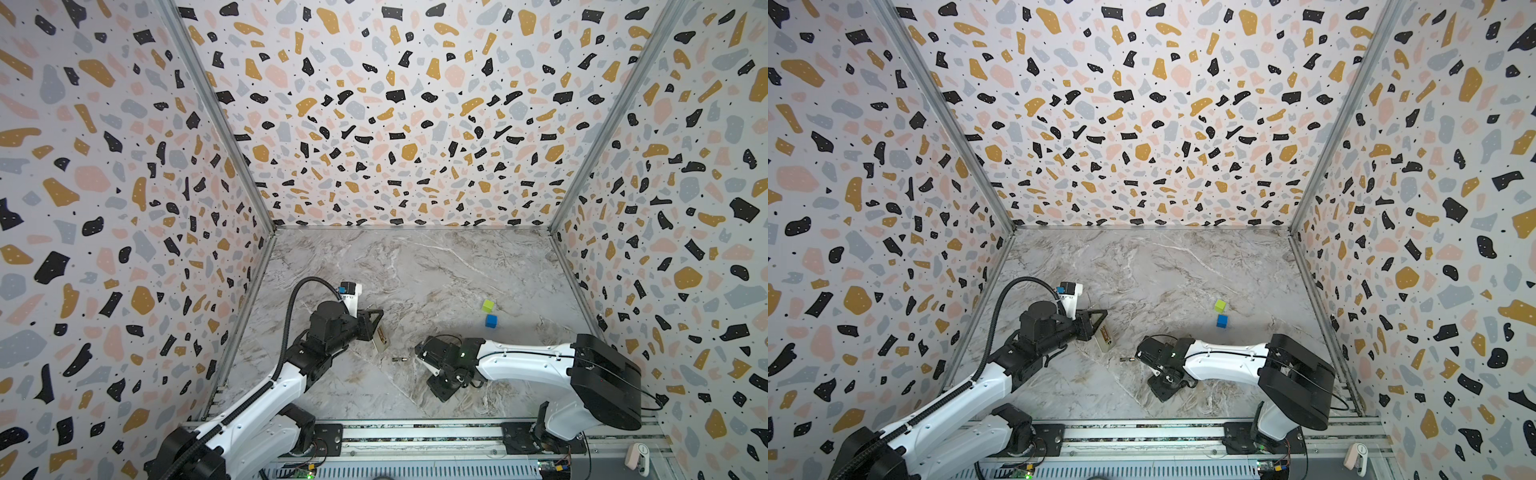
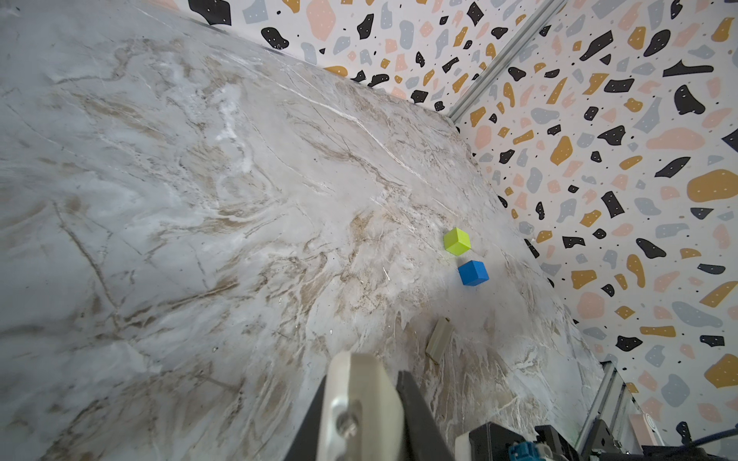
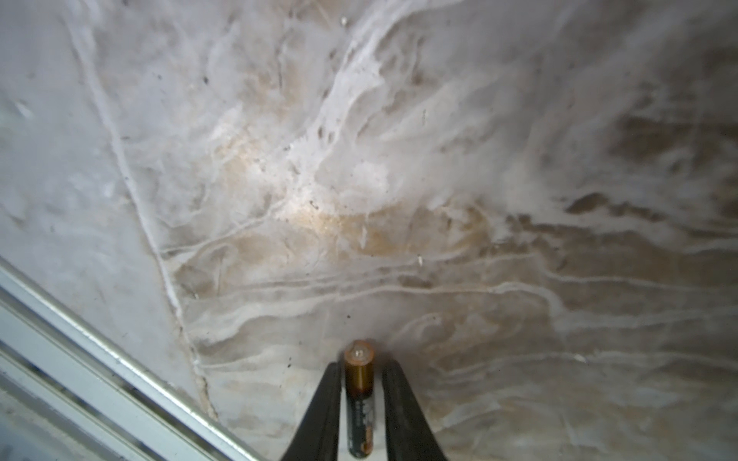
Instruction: Load the batteries into the remote control
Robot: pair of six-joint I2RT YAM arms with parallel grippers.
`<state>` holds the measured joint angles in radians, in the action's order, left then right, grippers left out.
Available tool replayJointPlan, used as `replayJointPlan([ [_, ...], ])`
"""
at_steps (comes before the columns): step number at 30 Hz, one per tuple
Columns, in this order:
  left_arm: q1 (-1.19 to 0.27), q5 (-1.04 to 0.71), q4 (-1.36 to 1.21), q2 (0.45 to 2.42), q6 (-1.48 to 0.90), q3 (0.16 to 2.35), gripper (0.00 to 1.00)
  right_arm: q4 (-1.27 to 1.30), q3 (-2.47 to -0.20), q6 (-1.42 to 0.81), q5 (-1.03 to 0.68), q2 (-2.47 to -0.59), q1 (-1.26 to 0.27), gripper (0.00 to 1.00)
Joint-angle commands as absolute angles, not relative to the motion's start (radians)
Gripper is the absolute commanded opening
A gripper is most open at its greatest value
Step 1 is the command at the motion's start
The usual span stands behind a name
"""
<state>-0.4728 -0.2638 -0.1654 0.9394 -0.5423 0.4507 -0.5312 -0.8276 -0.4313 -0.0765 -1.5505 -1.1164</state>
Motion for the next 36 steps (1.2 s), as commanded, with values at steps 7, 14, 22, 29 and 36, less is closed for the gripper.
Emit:
replayJointPlan([
  [7,-0.486,-0.246,-0.193,0.937,-0.523,0.457,0.0,-0.586,-0.831,-0.398,-0.058,-1.595,-1.099,0.21],
  [14,-0.488,-0.242,-0.193,0.94,-0.522,0.457,0.0,-0.592,-0.827,-0.395,-0.051,-1.601,-1.099,0.15],
  [22,-0.495,-0.255,-0.19,0.95,-0.529,0.463,0.0,-0.577,-0.821,-0.406,-0.055,-1.579,-1.105,0.05],
  [29,-0.505,-0.319,-0.22,0.992,-0.562,0.48,0.0,-0.495,-0.778,-0.438,-0.023,-1.448,-1.135,0.0],
  [36,-0.512,-0.385,-0.233,1.03,-0.595,0.492,0.0,-0.348,-0.738,-0.372,0.014,-1.289,-1.141,0.0],
])
